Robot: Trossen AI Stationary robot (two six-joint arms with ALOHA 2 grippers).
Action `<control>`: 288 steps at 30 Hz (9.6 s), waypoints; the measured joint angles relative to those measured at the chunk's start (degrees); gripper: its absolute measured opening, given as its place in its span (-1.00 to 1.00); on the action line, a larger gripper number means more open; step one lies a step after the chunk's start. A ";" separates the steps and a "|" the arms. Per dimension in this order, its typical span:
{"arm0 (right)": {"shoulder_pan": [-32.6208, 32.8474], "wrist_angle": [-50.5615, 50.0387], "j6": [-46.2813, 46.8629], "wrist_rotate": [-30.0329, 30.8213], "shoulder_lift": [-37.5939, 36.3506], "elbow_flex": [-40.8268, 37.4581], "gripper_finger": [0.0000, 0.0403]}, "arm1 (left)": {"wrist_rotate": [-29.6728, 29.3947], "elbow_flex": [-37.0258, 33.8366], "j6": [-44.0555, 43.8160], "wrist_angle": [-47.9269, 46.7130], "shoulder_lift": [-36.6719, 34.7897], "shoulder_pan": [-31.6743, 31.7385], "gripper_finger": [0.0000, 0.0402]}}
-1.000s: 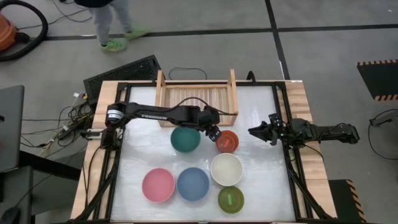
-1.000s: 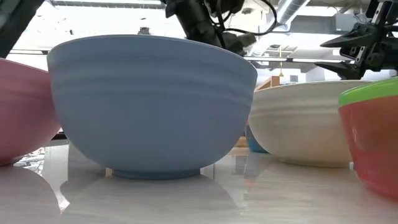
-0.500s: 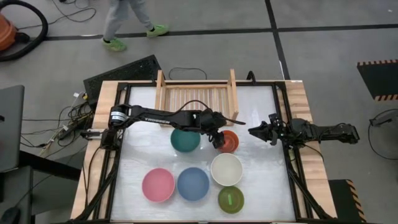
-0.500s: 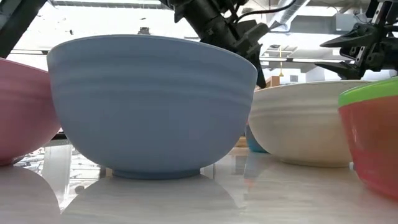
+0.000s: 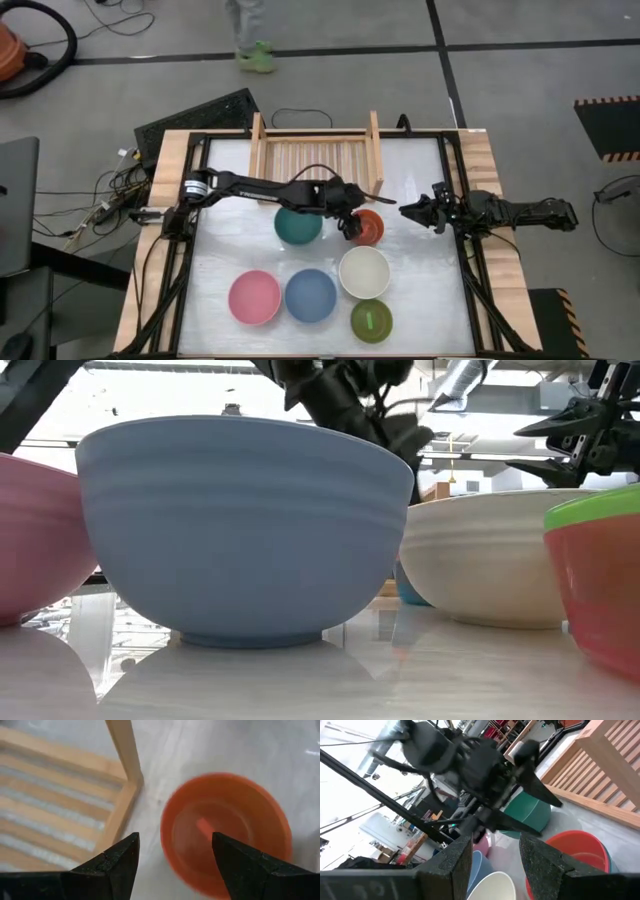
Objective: Place and stack bowls onto a shelf
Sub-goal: Stack the colored bowls by size on the shelf
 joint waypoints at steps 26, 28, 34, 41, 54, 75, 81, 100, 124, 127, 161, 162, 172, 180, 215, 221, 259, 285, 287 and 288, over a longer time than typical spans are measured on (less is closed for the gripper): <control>0.35 0.02 0.02 0.04 0.02 0.00 -0.06 | -6.12 0.09 -3.02 -0.19 4.57 -0.10 -0.16; 0.41 0.02 0.02 0.02 0.02 0.00 -0.06 | -5.24 0.11 -3.04 0.10 4.92 -0.11 -0.20; 0.39 0.02 0.02 0.04 0.02 0.00 -0.06 | -5.92 0.11 -4.26 -0.58 5.48 -0.16 -0.37; 0.39 0.02 0.00 0.04 0.02 0.00 -0.06 | -5.03 0.11 -5.23 -0.17 5.46 -0.16 -0.60; 0.39 0.02 -0.04 0.04 0.02 0.00 -0.06 | -4.71 2.19 -3.60 -0.44 5.37 -0.21 -0.18; 0.38 0.00 -0.15 0.04 0.02 0.00 -0.06 | -2.53 2.36 -1.13 -2.71 5.82 -0.21 -0.98; 0.37 0.00 -0.13 0.04 0.02 0.00 -0.06 | -5.20 2.36 -2.10 -3.73 5.94 -0.34 -1.00; 0.37 0.00 -1.05 0.04 0.02 0.00 -0.06 | -0.21 16.46 -4.87 -16.06 6.07 0.70 -1.00; 0.39 0.02 -0.98 0.00 0.02 0.00 -0.06 | 21.59 21.18 -11.30 -17.54 3.78 4.82 -1.00; 0.39 0.01 -0.98 0.01 0.04 0.00 -0.06 | 27.34 21.20 -12.72 -16.52 2.95 5.95 -1.00; 0.35 0.04 -1.46 0.31 0.04 -0.02 -0.06 | 5.58 9.13 19.54 -12.22 3.66 5.78 -0.06; 0.35 0.02 -1.46 0.31 0.04 -0.02 -0.06 | 5.54 8.60 20.24 -11.30 3.60 6.15 -0.08; 0.35 0.04 -1.44 0.33 0.04 0.00 -0.06 | 10.36 7.04 25.56 -11.34 3.62 9.62 -0.11; 0.35 0.04 -1.42 0.33 0.04 -0.02 -0.06 | 13.45 6.23 28.06 -8.95 3.58 10.35 -0.11; 0.35 0.02 -1.44 0.22 0.04 -0.02 -0.06 | 9.16 -1.44 23.93 -3.59 3.60 9.90 -0.35; 0.37 0.02 -1.46 0.20 0.04 -0.01 -0.06 | 6.70 -0.46 23.97 -2.61 3.04 9.49 -0.19; 0.36 0.04 -1.70 0.24 0.03 -0.02 -0.06 | 6.12 -1.46 24.95 -1.21 3.03 8.47 -1.00; 0.37 0.03 -1.51 0.26 0.02 -0.02 -0.06 | 15.85 17.80 3.47 -18.10 3.09 8.67 -1.00; 0.37 0.02 -1.51 0.26 0.02 -0.02 -0.06 | 19.18 20.21 3.25 -21.70 3.07 9.03 -1.00; 0.37 0.03 -1.51 0.26 0.02 0.00 -0.06 | 20.14 21.03 3.34 -23.20 3.03 9.14 -1.00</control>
